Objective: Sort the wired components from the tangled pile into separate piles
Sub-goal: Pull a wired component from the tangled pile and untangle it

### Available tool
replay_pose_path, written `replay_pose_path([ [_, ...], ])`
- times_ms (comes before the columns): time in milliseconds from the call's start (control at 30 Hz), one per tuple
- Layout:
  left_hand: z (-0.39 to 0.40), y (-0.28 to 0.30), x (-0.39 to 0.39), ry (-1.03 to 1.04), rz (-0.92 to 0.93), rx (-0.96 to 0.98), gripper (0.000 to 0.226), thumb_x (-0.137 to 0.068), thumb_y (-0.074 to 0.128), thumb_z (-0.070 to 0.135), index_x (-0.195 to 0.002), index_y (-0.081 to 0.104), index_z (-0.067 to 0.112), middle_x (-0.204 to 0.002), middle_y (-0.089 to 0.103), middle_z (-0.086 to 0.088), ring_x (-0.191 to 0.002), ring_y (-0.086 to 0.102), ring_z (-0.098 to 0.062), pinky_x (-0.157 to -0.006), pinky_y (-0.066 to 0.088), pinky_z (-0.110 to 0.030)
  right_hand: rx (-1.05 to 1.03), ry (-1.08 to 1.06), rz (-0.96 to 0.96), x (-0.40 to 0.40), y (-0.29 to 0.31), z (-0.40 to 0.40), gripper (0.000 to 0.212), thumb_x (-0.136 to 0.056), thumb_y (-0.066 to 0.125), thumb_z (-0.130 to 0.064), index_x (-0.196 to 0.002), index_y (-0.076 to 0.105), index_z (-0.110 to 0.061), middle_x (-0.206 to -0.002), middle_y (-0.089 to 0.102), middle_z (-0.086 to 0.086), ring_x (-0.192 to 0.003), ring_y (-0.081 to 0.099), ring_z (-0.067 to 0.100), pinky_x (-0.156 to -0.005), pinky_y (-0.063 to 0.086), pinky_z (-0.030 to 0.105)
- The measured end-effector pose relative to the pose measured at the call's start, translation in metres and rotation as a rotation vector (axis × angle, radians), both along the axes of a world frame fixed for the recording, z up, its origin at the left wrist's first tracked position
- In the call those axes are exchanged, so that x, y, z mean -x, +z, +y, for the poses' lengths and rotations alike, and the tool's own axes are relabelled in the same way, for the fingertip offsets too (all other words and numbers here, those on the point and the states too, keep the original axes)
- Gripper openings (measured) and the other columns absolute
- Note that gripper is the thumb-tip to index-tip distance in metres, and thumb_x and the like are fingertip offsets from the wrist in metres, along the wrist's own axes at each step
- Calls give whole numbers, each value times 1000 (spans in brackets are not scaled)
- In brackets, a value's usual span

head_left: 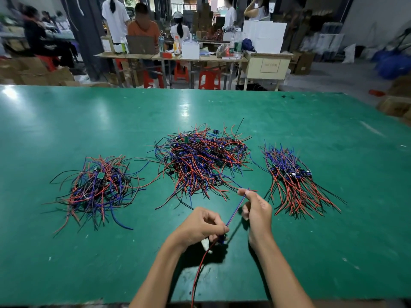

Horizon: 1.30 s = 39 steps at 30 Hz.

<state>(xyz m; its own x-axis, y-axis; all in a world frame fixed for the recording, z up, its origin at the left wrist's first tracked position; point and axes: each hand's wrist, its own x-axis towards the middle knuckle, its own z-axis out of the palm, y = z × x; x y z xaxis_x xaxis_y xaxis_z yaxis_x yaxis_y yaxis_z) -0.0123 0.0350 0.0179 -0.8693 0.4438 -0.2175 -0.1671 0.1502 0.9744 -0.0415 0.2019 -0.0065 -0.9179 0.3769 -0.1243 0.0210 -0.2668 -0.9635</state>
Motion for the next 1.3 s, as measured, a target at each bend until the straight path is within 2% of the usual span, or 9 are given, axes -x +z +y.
replay_pose_path([
  [133,3,2,2,15,10,22,40,-89,71,0,-54,66,20,-56,64,3,-63,59,-18,-71,49,-28,73,-39,-10,1,2,2,31,-98,57,-16,-74,77,-18,-88,72,0,-45,39,5,-45,30,18],
  [233,0,1,1,53,11,-35,22,-89,72,5,-69,67,11,-66,64,-3,-58,60,-12,-60,47,-20,-79,221,54,-10,4,10,32,-103,56,-35,-90,82,-22,-89,76,2,-50,40,1,-48,33,12],
  [367,-8,2,0,43,-35,-109,9,-92,71,14,-85,70,8,-79,69,-10,-71,74,-25,-60,52,-19,-262,443,177,-24,4,16,35,-90,67,-47,-88,79,-14,-84,75,-8,-65,57,-7,-61,40,5],
  [567,-11,-3,1,32,-69,-174,32,-102,54,27,-124,66,7,-108,76,-14,-80,74,-21,-72,57,-22,31,155,99,-19,5,15,18,-95,66,-26,-87,82,-23,-79,70,0,-54,40,2,-50,34,10],
  [767,-12,0,-2,160,-24,-103,20,-100,59,11,-112,71,0,-98,77,-17,-63,70,-17,-56,51,-19,316,105,36,-16,3,24,16,-100,60,-13,-97,75,-15,-89,74,-3,-60,50,-1,-60,48,8],
  [900,-16,6,-5,285,284,40,16,-93,70,6,-107,78,9,-88,79,-3,-61,71,-14,-59,51,-18,410,165,43,-15,0,28,14,-96,60,-11,-103,73,-12,-90,76,0,-59,56,0,-60,50,10],
  [1100,-20,-18,-14,428,1173,437,43,-76,75,-18,-112,77,6,-111,76,-3,-99,73,-18,-88,57,-31,408,238,73,-16,1,28,23,-85,64,-17,-106,71,-11,-94,77,1,-64,60,1,-64,53,11],
  [1200,-15,-29,-17,485,1237,454,33,-79,74,-8,-109,78,6,-108,76,-1,-96,69,-16,-84,52,-31,388,225,86,-17,2,26,20,-86,62,-20,-105,67,-14,-96,78,0,-71,65,2,-66,52,12],
  [1300,-13,-29,-17,554,1156,472,15,-88,73,24,-99,80,18,-90,76,12,-75,65,-8,-76,43,-28,342,212,82,-18,2,24,16,-97,55,-25,-108,60,-14,-106,78,9,-91,75,16,-71,58,20],
])
